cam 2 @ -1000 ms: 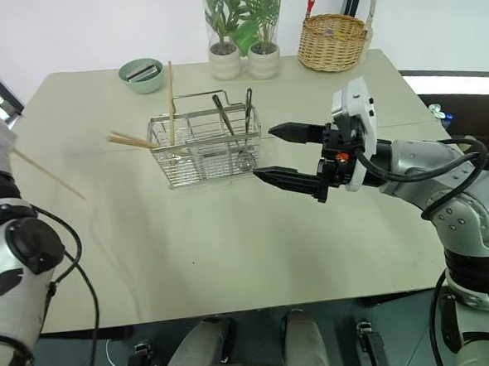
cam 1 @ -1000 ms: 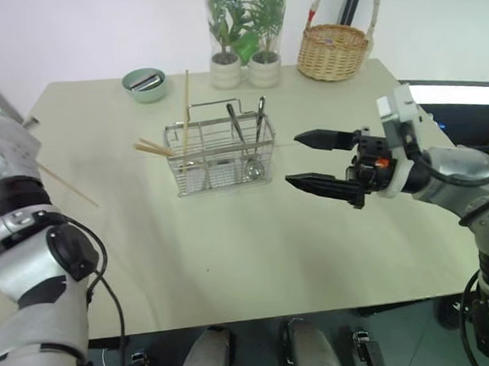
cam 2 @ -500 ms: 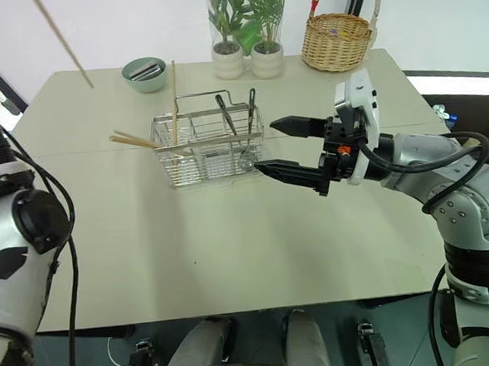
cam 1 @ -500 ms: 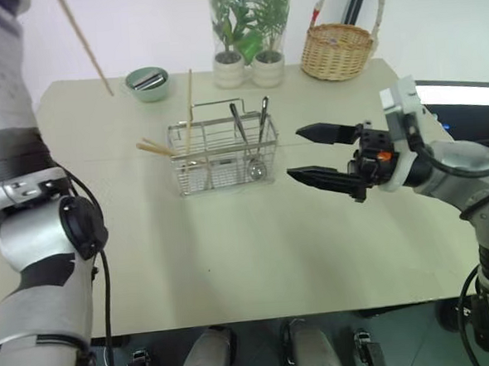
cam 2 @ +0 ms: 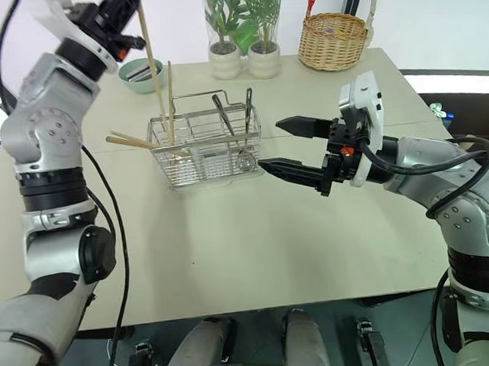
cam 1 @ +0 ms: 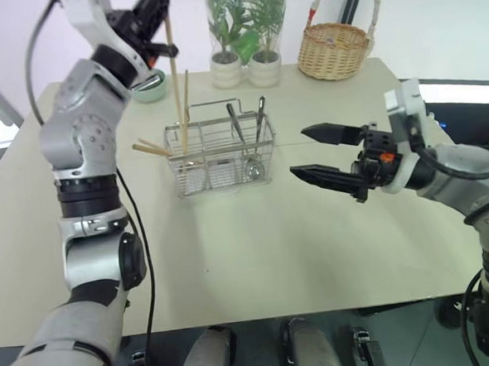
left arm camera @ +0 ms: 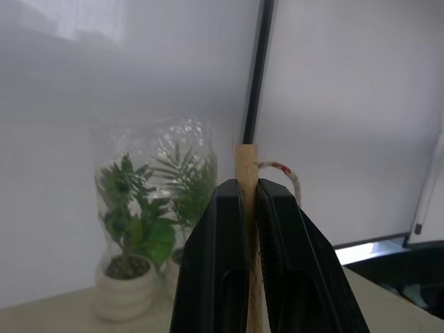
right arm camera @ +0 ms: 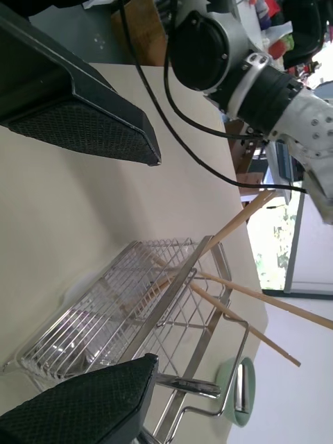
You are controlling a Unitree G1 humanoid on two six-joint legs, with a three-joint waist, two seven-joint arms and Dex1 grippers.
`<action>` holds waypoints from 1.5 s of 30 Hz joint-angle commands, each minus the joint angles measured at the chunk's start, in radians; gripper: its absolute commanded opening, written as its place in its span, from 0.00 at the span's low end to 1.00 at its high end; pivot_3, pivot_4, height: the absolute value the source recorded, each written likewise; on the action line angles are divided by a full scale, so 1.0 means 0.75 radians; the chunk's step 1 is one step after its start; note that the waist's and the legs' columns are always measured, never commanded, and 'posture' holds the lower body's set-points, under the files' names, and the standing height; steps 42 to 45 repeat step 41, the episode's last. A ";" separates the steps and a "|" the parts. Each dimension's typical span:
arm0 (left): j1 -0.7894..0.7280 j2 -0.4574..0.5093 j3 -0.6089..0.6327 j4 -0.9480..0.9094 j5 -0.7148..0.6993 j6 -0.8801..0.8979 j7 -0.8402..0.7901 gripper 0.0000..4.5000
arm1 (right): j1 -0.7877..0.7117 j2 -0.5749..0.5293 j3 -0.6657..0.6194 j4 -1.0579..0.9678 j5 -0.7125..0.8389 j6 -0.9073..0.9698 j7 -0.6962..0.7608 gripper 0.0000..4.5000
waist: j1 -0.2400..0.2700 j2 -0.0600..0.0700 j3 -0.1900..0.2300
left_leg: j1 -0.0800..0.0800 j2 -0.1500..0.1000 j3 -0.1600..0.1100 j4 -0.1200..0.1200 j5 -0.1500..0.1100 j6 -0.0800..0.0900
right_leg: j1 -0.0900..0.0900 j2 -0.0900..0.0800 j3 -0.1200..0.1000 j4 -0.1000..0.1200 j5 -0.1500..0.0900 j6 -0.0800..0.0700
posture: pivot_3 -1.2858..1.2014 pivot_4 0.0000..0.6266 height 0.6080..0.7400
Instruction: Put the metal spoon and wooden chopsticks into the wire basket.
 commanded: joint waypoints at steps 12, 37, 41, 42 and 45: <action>0.177 -0.081 -0.025 -0.147 0.002 -0.084 -0.016 0.69 | -0.010 -0.023 -0.060 -0.035 0.035 -0.003 -0.022 1.00 | 0.015 0.000 0.000 | 0.000 0.000 0.000 0.000 0.000 0.000 | 0.001 0.000 0.000 -0.001 0.000 0.000 | 0.52 0.24 0.77; 0.748 1.038 0.220 -0.488 -0.152 0.107 -0.981 0.99 | 0.019 -0.139 -0.013 0.159 -0.214 -0.146 0.236 1.00 | -0.017 0.009 0.005 | 0.001 0.002 0.001 -0.003 -0.002 0.004 | 0.000 0.001 0.001 -0.002 -0.003 -0.005 | 0.52 0.24 0.77; 0.795 1.015 0.266 -0.541 -0.156 0.128 -0.913 0.99 | 0.011 -0.115 -0.001 0.171 -0.227 -0.150 0.232 1.00 | -0.018 0.010 0.006 | 0.001 0.002 0.001 -0.003 -0.002 0.004 | 0.001 0.000 0.000 -0.004 -0.003 -0.005 | 0.52 0.24 0.77; 0.795 1.015 0.266 -0.541 -0.156 0.128 -0.913 0.99 | 0.011 -0.115 -0.001 0.171 -0.227 -0.150 0.232 1.00 | -0.018 0.010 0.006 | 0.001 0.002 0.001 -0.003 -0.002 0.004 | 0.001 0.000 0.000 -0.004 -0.003 -0.005 | 0.52 0.24 0.77; 0.795 1.015 0.266 -0.541 -0.156 0.128 -0.913 0.99 | 0.011 -0.115 -0.001 0.171 -0.227 -0.150 0.232 1.00 | -0.018 0.010 0.006 | 0.001 0.002 0.001 -0.003 -0.002 0.004 | 0.001 0.000 0.000 -0.004 -0.003 -0.005 | 0.52 0.24 0.77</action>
